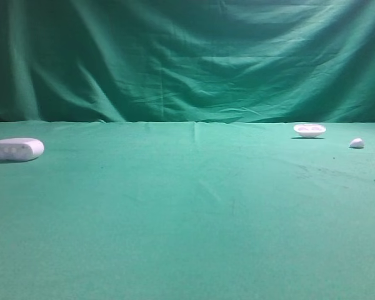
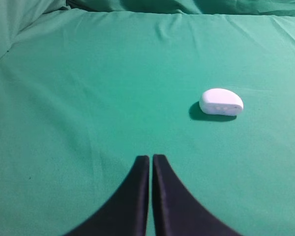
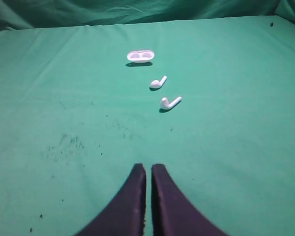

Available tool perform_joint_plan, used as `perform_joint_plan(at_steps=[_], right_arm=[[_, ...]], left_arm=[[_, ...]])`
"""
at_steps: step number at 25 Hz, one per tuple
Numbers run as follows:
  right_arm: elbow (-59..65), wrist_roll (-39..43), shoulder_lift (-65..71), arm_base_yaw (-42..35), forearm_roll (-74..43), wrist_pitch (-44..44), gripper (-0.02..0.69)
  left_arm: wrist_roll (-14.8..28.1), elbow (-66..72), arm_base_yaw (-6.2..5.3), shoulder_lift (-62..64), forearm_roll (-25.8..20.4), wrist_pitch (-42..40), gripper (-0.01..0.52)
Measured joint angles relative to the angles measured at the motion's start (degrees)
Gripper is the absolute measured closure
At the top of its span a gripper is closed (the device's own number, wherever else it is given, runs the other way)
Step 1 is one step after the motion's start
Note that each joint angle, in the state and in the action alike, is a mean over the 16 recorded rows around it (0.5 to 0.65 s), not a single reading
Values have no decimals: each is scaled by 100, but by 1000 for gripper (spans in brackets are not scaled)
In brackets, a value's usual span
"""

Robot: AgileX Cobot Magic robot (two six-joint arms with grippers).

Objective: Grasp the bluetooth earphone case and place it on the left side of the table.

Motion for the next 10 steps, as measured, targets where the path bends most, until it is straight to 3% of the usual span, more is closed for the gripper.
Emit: perform_joint_plan(at_steps=[10], right_arm=[[7,0,-2,0,7,-28,665]], left_arm=[[0,0,0,0,0,0,514]])
